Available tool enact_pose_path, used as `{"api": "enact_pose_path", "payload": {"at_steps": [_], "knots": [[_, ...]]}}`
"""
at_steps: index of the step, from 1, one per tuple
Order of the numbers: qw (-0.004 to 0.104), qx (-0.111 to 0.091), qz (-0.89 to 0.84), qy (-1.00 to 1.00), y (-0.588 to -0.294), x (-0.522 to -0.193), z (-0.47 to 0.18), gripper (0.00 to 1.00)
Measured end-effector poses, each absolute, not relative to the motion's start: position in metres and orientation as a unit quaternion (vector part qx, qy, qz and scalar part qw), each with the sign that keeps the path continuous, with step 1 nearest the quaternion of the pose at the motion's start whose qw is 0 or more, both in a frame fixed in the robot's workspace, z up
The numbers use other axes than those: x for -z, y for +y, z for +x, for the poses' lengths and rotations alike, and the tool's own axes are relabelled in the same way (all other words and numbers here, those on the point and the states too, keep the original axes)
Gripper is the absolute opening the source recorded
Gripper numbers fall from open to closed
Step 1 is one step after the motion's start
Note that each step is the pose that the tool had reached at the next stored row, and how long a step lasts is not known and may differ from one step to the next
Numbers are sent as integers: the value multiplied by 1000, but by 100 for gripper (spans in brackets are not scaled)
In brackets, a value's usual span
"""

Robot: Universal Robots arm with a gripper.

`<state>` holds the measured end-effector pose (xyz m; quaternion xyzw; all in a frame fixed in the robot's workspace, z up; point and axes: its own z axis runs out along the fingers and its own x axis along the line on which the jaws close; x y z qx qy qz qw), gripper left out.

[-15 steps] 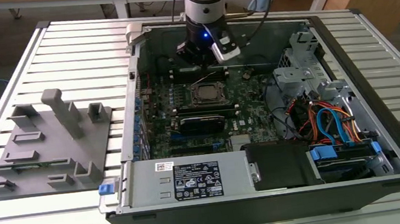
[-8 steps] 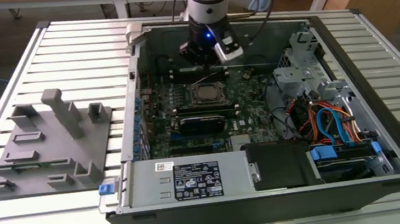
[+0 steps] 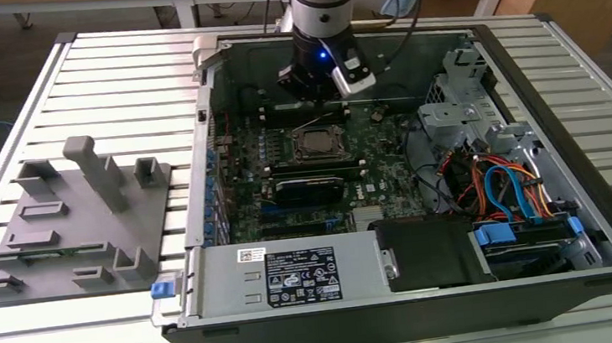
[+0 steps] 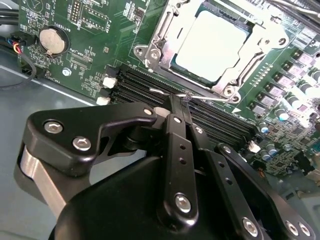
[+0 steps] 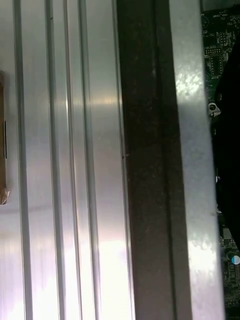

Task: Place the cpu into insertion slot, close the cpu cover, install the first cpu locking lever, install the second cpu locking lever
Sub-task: 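Install the first cpu locking lever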

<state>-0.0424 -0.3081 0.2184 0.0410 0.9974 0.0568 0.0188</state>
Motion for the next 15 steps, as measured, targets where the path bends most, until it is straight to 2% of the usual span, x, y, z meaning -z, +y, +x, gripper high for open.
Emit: {"api": "enact_pose_path", "payload": {"at_steps": [15], "knots": [[19, -55, 38, 998, -309, -214, -39, 10]]}}
